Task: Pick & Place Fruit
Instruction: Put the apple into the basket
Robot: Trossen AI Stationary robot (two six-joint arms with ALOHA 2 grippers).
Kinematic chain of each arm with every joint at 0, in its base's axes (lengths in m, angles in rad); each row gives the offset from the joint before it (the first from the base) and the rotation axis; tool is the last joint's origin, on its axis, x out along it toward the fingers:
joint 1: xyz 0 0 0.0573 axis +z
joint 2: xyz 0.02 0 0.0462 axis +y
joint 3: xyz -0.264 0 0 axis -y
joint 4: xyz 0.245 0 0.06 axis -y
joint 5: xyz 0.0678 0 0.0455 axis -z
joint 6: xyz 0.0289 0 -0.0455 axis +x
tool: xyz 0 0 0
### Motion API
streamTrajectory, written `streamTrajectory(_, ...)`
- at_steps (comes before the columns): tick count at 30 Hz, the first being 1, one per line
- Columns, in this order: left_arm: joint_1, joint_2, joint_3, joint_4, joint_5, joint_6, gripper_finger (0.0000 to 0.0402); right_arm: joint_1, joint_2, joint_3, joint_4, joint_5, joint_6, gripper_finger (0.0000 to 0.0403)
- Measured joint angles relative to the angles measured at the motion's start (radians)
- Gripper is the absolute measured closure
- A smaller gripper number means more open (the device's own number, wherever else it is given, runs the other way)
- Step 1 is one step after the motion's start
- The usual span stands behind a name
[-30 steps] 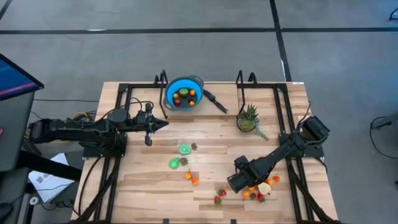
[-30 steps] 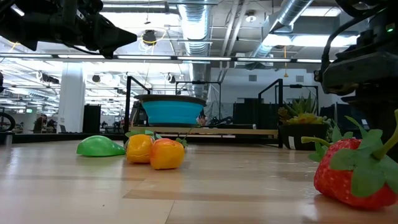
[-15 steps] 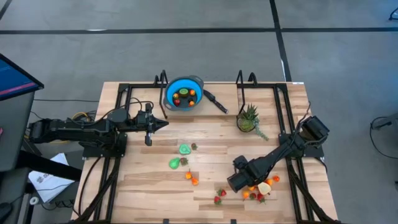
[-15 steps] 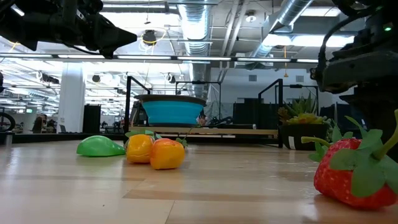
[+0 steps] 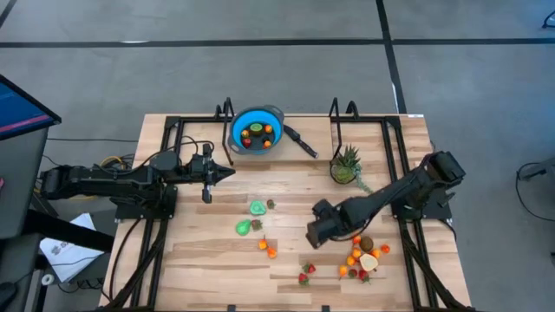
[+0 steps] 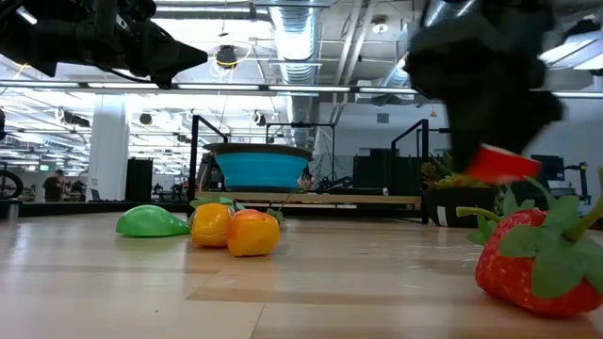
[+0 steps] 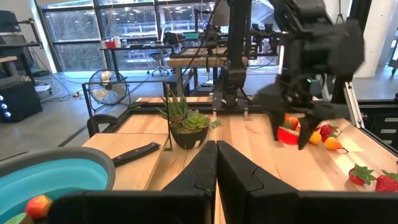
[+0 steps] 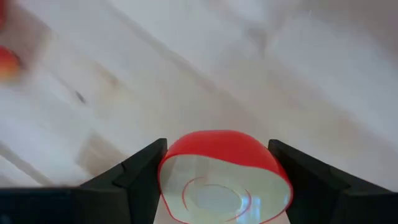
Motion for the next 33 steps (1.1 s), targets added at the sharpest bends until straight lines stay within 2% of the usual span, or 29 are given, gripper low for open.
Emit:
streamTrajectory(7, 0.000, 0.000, 0.000, 0.000, 0.000, 0.000, 0.0399, -0.149, -0.061, 0.062, 0.094, 0.101, -0.284, 0.0152)
streamTrajectory(13, 0.000, 0.000, 0.000, 0.000, 0.000, 0.000, 0.0399, -0.288, -0.061, 0.097, 0.344, 0.161, -0.586, 0.0152)
streamTrajectory(19, 0.000, 0.000, 0.000, 0.000, 0.000, 0.000, 0.0399, -0.418, -0.060, 0.097, 0.607, 0.189, -0.812, 0.0152)
streamTrajectory(26, 0.000, 0.000, 0.000, 0.000, 0.000, 0.005, 0.0399, -0.534, -0.060, 0.097, 0.853, 0.191, -0.968, 0.0152)
streamTrajectory(30, 0.000, 0.000, 0.000, 0.000, 0.000, 0.008, 0.0399, -0.574, -0.060, 0.097, 0.922, 0.192, -1.008, 0.0152)
streamTrajectory(33, 0.000, 0.000, 0.000, 0.000, 0.000, 0.009, 0.0399, -0.593, -0.027, 0.099, 0.966, 0.233, -1.039, 0.0152)
